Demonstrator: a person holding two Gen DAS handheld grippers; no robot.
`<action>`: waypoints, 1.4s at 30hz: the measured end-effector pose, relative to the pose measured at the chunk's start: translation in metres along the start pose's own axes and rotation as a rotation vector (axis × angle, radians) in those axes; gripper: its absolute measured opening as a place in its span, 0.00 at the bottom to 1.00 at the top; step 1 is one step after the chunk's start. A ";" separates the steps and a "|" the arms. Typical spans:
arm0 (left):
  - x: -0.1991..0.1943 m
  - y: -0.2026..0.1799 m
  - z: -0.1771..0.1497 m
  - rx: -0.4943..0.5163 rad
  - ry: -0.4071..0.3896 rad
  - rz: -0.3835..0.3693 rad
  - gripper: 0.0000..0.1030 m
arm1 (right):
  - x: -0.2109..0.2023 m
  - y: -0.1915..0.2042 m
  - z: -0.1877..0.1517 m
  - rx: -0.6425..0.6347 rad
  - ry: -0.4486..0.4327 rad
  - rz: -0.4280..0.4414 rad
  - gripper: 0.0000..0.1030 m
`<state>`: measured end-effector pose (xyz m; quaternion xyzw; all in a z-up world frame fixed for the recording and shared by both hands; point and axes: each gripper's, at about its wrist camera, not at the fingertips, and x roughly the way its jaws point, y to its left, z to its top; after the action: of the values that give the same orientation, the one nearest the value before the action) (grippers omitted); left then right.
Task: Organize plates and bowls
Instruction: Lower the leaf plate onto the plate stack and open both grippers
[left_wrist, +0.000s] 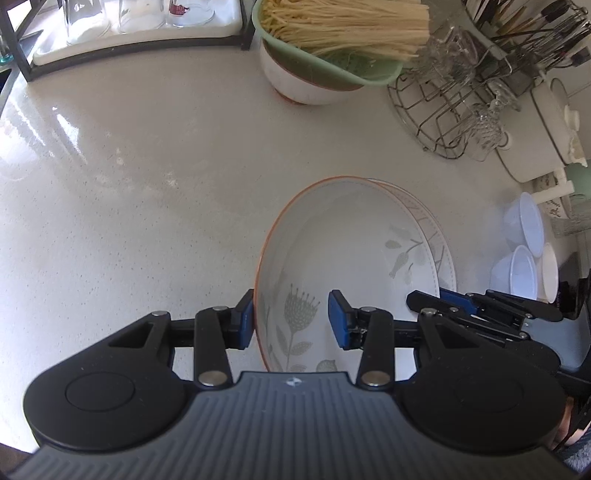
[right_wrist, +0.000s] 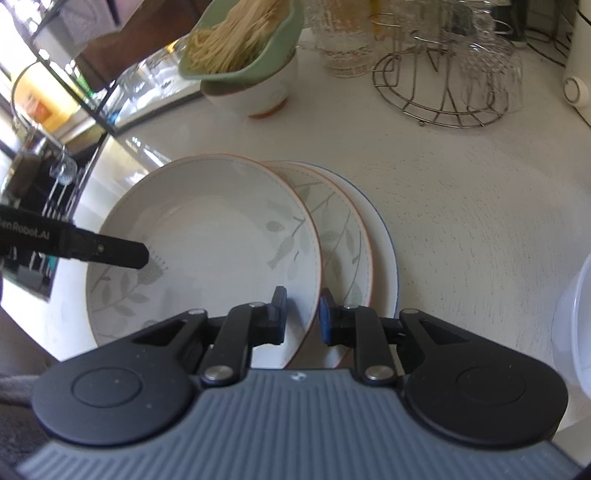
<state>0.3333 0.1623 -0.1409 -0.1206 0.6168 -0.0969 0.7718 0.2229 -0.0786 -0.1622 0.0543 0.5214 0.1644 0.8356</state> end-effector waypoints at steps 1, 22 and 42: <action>0.001 -0.002 0.000 0.002 0.002 0.011 0.45 | 0.000 0.001 -0.001 -0.016 0.000 -0.007 0.21; 0.002 -0.009 -0.012 -0.077 0.053 0.074 0.46 | -0.012 -0.006 0.004 -0.098 -0.041 -0.037 0.20; 0.009 0.005 -0.011 -0.060 -0.005 0.039 0.57 | -0.033 -0.026 0.007 -0.001 -0.125 -0.032 0.53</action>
<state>0.3241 0.1641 -0.1532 -0.1317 0.6198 -0.0631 0.7710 0.2219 -0.1138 -0.1376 0.0560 0.4689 0.1475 0.8691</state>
